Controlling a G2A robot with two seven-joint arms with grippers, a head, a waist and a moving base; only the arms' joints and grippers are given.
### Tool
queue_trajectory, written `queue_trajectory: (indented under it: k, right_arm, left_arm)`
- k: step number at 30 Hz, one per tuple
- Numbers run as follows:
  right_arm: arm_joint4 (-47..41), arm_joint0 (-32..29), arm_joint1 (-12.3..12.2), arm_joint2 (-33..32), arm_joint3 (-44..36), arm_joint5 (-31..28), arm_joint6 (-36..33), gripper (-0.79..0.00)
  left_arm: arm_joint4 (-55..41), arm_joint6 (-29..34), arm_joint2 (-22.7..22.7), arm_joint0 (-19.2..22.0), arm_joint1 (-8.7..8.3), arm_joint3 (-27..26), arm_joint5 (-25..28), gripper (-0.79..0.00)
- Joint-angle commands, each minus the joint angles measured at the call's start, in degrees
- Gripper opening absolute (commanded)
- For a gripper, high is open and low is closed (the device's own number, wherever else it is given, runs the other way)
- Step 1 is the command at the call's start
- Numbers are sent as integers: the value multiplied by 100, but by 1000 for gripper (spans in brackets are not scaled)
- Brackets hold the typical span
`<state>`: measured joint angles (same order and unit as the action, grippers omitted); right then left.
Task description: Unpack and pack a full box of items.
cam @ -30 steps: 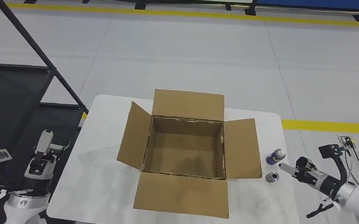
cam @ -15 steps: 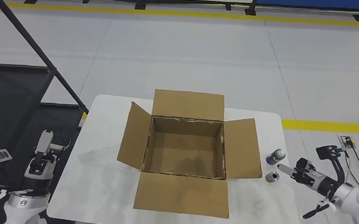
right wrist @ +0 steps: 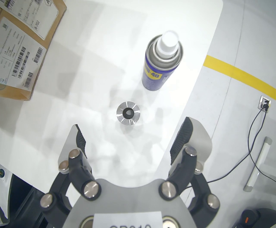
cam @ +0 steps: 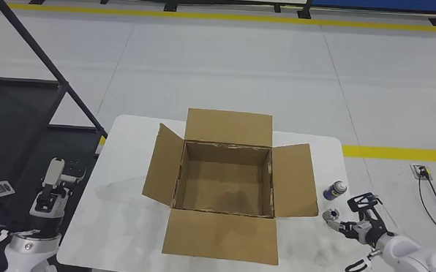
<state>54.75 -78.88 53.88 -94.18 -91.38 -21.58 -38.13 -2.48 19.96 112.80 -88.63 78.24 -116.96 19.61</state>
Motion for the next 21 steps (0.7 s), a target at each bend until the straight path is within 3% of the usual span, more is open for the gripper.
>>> queue_trajectory:
  k: [1, 5, 7, 11, 14, 16, 18, 21]
  right_arm:
    - [-4, 162, 13, 150, 193, 3, -28, 0]
    - [0, 465, 36, 404, 557, -68, -66, -12]
    - [8, 585, 51, 509, 715, -34, -49, -89]
    - [-7, 815, 76, 671, 984, 1, -34, -397]
    - [42, 959, 90, 756, 1135, 140, -76, -471]
    - [48, 1029, 100, 815, 1191, 181, -99, -585]
    - [60, 1068, 98, 824, 1232, 163, -114, -785]
    - [-20, 1013, 73, 676, 1173, 12, 35, -785]
  left_arm:
    - [0, 0, 0, 0, 0, 0, 0, 0]
    - [0, 0, 0, 0, 0, 0, 0, 0]
    - [0, 0, 0, 0, 0, 0, 0, 0]
    - [0, 0, 0, 0, 0, 0, 0, 0]
    - [0, 0, 0, 0, 0, 0, 0, 0]
    - [0, 0, 0, 0, 0, 0, 0, 0]
    - [0, 0, 0, 0, 0, 0, 0, 0]
    - [0, 0, 0, 0, 0, 0, 0, 0]
